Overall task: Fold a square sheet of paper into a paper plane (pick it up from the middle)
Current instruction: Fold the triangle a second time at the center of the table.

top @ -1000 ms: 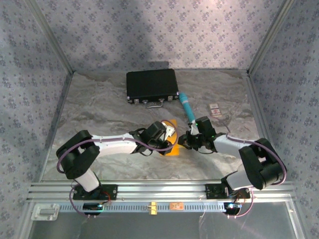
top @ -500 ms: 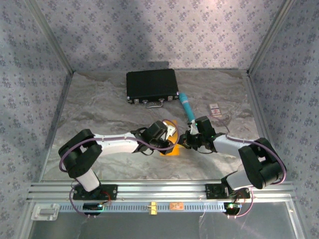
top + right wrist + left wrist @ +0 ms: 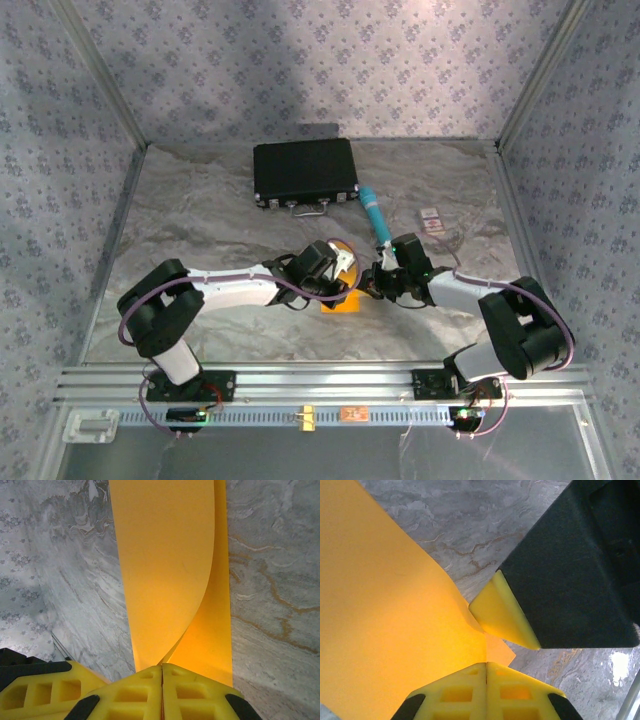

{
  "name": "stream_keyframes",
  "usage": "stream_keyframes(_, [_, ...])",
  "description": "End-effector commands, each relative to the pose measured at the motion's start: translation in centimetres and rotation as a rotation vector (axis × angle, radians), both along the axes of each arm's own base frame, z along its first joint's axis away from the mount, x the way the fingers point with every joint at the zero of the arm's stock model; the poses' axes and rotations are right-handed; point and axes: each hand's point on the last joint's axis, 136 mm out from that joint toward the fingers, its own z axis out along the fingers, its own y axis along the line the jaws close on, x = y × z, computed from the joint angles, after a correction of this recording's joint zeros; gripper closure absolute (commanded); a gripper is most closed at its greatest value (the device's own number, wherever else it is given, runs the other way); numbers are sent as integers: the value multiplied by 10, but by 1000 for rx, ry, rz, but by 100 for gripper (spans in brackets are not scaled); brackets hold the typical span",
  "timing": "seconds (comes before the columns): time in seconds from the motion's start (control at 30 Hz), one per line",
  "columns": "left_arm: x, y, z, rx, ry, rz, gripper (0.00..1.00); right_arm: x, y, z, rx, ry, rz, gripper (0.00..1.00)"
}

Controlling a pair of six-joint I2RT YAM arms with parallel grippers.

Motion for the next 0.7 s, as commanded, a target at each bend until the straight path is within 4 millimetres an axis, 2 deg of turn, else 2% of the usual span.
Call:
stream_keyframes(0.0, [4, 0, 1, 0, 0, -2, 100, -1, 3, 3, 4, 6, 12, 91])
stream_keyframes(0.27, [12, 8, 5, -40, 34, 51, 100, -9, -10, -11, -133, 15, 2, 94])
stream_keyframes(0.57, [10, 10, 1, -41, 58, 64, 100, -3, 7, -14, -122, 10, 35, 99])
stream_keyframes(0.67, [10, 10, 0, -42, 61, 69, 100, -3, 5, -19, -162, 14, 34, 100])
